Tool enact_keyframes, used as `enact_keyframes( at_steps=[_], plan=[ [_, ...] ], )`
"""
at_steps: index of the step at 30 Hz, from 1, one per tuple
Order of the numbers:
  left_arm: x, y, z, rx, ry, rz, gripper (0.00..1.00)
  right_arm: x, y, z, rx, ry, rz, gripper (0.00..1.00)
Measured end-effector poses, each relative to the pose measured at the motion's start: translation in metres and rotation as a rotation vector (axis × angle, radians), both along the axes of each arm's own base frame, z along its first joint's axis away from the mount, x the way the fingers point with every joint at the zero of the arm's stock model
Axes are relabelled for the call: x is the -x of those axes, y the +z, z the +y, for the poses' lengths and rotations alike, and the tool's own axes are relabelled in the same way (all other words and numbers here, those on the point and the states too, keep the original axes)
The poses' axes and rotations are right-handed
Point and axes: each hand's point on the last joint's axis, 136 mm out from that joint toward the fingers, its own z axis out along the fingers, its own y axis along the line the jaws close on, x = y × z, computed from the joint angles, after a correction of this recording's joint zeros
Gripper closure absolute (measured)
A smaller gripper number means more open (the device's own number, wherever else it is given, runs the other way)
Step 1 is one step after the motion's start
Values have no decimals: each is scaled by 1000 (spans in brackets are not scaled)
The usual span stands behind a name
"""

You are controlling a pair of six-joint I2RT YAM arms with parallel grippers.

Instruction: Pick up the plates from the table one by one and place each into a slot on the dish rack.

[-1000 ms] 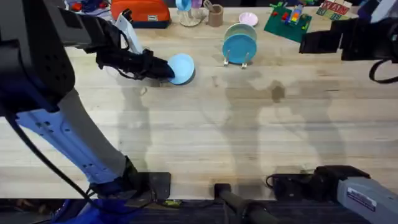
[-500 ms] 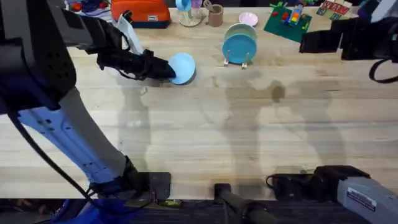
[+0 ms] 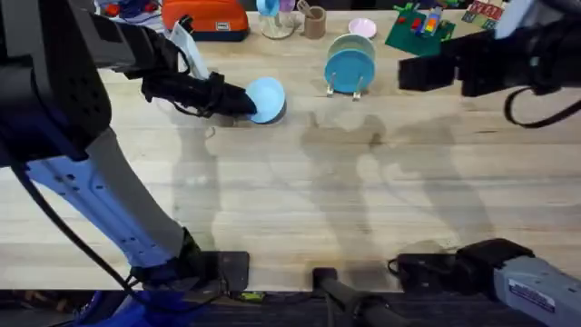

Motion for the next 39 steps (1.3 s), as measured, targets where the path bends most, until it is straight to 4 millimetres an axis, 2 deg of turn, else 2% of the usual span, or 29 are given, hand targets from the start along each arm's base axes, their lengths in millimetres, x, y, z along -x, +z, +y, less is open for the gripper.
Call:
enact_keyframes(
  at_steps=[7, 12, 17, 26, 39],
  plan=[
    [0, 0, 0, 0, 0, 0, 960, 7, 8, 43, -53, 95, -24, 8],
    [0, 0, 0, 0, 0, 0, 960, 7, 4, 71, -84, 148, -10, 8],
    [0, 0, 0, 0, 0, 0, 960, -4, -11, 102, -93, 198, 14, 8],
    [0, 0, 0, 0, 0, 0, 960, -21, -47, 145, -143, 240, 90, 8],
    [0, 0, 0, -1, 0, 0, 960, -44, -86, 185, -210, 235, 137, 7]
  ],
)
